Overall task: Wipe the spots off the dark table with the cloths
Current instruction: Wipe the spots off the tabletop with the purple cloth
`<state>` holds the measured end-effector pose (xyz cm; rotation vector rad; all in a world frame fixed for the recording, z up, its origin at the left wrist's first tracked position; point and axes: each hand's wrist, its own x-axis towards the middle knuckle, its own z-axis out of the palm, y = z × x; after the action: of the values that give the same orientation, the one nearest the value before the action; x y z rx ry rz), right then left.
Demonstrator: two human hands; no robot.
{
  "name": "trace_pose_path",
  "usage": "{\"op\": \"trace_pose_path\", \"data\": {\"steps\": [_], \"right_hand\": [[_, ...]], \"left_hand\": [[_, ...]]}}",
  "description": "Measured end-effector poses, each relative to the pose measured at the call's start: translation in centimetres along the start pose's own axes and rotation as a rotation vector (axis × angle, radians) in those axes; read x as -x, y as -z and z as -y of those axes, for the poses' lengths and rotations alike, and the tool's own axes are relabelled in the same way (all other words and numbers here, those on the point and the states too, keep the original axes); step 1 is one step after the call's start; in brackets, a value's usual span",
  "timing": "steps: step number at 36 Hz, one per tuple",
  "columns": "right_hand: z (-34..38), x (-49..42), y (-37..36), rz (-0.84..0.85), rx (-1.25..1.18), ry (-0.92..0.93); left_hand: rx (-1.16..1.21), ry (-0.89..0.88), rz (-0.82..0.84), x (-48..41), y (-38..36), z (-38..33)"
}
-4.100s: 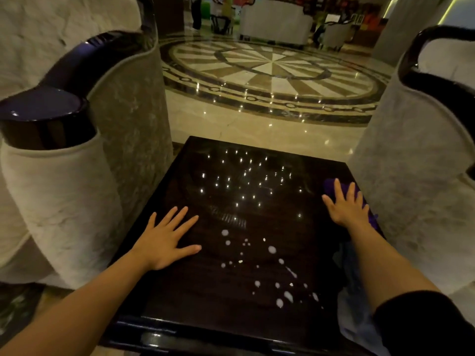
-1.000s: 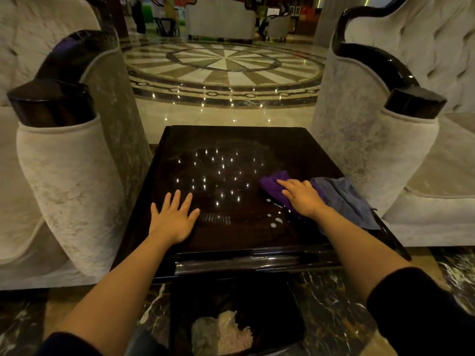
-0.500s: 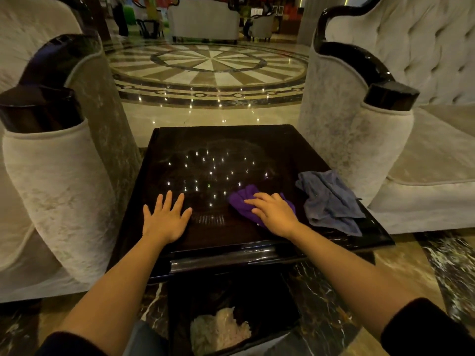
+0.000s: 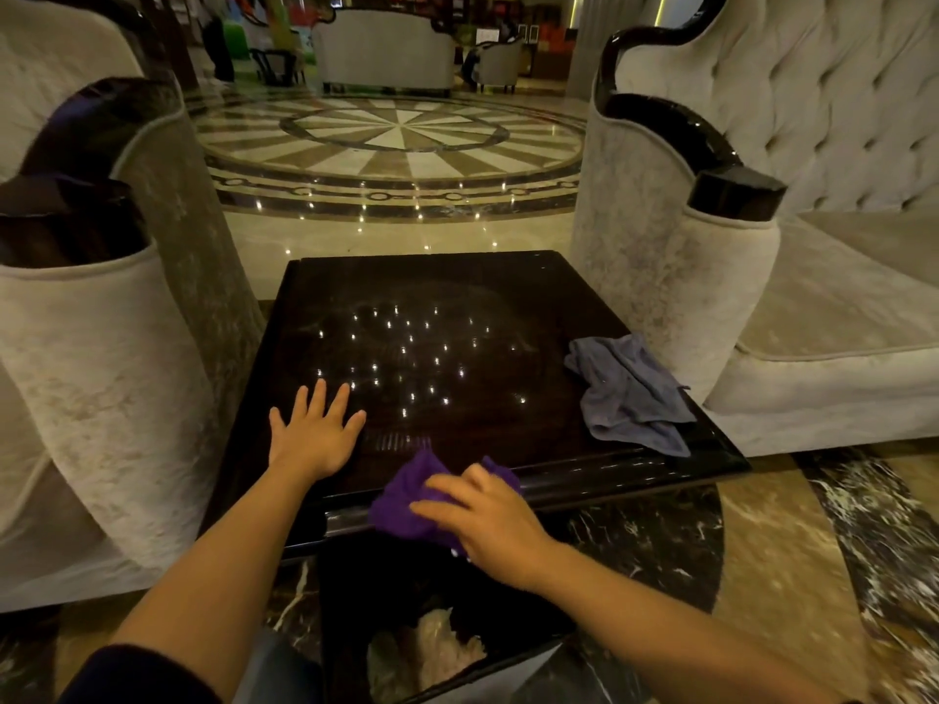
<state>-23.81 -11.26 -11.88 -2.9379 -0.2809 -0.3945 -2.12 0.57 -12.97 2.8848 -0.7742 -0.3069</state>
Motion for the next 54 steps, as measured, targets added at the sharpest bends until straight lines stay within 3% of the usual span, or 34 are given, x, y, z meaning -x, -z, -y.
{"op": "trace_pose_path", "data": {"steps": [6,13,20,25,29,34,41,54], "right_hand": [[1.7,1.3,-0.6,0.051,-0.118,0.042],[1.3,0.8,0.5,-0.084,-0.398,-0.221],[-0.2,0.5,1.5,-0.086,-0.571,-0.329],[-0.9,0.0,2.1,-0.076,-0.581,-0.337],[-1.0,-0.4,2.5,-0.098,-0.574,-0.334],[-1.5,-0.1,3.3,-0.078,-0.645,-0.374],[-2.2,-1.3,3.8,-0.060,-0.616,-0.386],[-2.3,-1.2,3.5,-0.015,-0.644,-0.415]], "left_hand": [[-0.008,-0.007,0.004,0.0,0.1,0.0],[-0.157,-0.089,-0.174,1.6,1.1,-1.2],[0.106,-0.294,-0.436,7.0,2.3,-2.2],[0.088,-0.663,-0.656,13.0,2.0,-3.2],[-0.185,-0.941,-0.518,15.9,-0.5,-4.3],[-0.461,-0.888,-0.392,16.8,-2.6,-5.6],[-0.577,-0.960,-0.246,16.1,-4.2,-4.5],[-0.391,-1.049,-0.475,15.7,-4.4,-3.7]]}}
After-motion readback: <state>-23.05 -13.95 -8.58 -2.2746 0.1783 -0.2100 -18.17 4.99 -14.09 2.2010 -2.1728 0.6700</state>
